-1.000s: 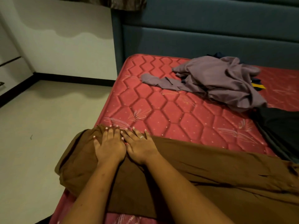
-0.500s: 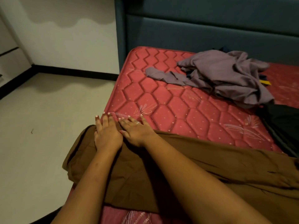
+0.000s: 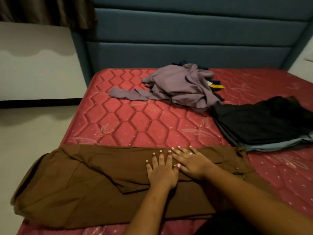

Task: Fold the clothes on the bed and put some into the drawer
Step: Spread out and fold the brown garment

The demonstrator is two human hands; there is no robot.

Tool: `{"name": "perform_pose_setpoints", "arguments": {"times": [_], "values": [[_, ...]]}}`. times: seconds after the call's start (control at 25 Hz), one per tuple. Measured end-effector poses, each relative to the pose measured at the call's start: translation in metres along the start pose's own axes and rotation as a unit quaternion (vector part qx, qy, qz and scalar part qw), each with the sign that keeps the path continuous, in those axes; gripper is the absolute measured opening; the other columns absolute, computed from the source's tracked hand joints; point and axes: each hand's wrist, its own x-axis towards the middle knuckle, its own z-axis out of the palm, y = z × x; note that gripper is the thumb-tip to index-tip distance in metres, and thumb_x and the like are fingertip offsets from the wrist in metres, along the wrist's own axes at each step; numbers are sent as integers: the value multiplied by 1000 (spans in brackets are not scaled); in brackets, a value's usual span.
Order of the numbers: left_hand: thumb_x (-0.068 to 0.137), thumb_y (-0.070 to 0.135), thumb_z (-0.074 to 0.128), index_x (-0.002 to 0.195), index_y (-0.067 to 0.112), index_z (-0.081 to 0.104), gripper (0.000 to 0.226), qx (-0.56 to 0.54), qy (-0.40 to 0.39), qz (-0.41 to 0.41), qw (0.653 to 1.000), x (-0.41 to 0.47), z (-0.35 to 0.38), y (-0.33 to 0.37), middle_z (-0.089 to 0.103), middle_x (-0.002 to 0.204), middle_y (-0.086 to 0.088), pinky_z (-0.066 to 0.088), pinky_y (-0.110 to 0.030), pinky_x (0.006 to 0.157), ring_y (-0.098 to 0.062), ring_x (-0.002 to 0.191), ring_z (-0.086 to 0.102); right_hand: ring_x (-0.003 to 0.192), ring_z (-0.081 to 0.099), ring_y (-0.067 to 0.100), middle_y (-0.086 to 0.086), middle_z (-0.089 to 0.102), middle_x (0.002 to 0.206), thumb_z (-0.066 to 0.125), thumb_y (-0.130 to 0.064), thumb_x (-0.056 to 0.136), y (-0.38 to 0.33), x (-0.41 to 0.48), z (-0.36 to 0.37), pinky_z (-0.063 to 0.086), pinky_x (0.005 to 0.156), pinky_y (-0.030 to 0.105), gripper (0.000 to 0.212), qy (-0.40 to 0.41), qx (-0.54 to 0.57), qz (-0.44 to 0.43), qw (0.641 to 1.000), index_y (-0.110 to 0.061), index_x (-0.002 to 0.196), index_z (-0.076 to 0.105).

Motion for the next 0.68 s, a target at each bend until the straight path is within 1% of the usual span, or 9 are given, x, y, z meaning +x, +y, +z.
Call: {"name": "perform_pose_setpoints", "arguments": {"times": [0.08, 0.16, 0.24, 0.32, 0.36, 0.4, 0.52, 0.6, 0.68], "values": [[99, 57, 18, 154, 24, 1, 66, 38, -15, 12, 999, 9, 10, 30, -8, 162, -2, -6, -52, 116, -30, 146, -16, 148, -1, 8, -13, 3, 161, -17, -78, 73, 41, -29, 11, 0, 118, 38, 90, 17, 38, 84, 996, -37, 152, -4], [99, 57, 19, 154, 26, -1, 67, 56, -11, 37, 998, 16, 18, 49, -9, 162, -2, -6, -51, 116, -30, 146, -16, 148, -3, 8, -15, 4, 160, -24, -79, 68, 63, -50, 24, 0, 119, 38, 97, 39, 59, 164, 984, -37, 152, -2], [99, 56, 20, 154, 28, 1, 65, 58, 2, 76, 995, 23, 30, 77, -8, 162, -2, -7, -50, 116, -29, 147, -14, 148, -5, 10, -18, 1, 160, -7, -76, 81, 76, -62, 32, -1, 118, 45, 79, 49, 83, 243, 965, -40, 152, 0], [100, 54, 20, 154, 29, 4, 62, 61, 13, 120, 991, 29, 43, 101, -5, 162, 0, -7, -50, 116, -27, 147, -12, 148, -7, 13, -16, -1, 160, 9, -63, 94, 83, -62, 36, 1, 117, 49, 60, 47, 114, 299, 946, -44, 151, 1], [100, 52, 17, 154, 28, 7, 60, 66, 21, 142, 987, 32, 48, 109, -3, 162, 0, -7, -49, 116, -25, 148, -10, 148, -6, 14, -14, -1, 161, 13, -58, 97, 84, -61, 37, 2, 117, 48, 57, 47, 127, 315, 940, -44, 151, 0], [98, 51, 10, 154, 26, 9, 61, 69, 36, 160, 984, 34, 54, 114, 1, 162, 1, -5, -49, 117, -24, 148, -7, 148, -6, 15, -13, -1, 161, 14, -55, 99, 87, -60, 39, 1, 117, 47, 56, 50, 136, 326, 934, -43, 151, 0], [78, 54, -9, 153, 26, 15, 84, 71, 74, 189, 977, 36, 62, 115, 9, 162, 2, 0, -49, 117, -22, 149, 1, 149, -2, 16, -13, 4, 161, 15, -54, 99, 90, -59, 43, -1, 118, 44, 58, 76, 151, 354, 920, -35, 153, 3], [75, 57, -9, 153, 27, 14, 88, 76, 84, 199, 973, 34, 64, 110, 11, 161, 4, 1, -48, 117, -20, 149, 3, 148, 7, 16, -10, 16, 160, 17, -55, 99, 85, -61, 46, 3, 118, 42, 60, 119, 139, 368, 912, -31, 153, 15], [76, 60, -8, 153, 28, 13, 87, 76, 83, 207, 972, 30, 63, 108, 12, 161, 4, 2, -46, 118, -18, 149, 4, 144, 23, 15, -8, 34, 154, 15, -53, 95, 80, -73, 45, 13, 117, 44, 62, 185, 132, 395, 890, -27, 148, 35]]}}
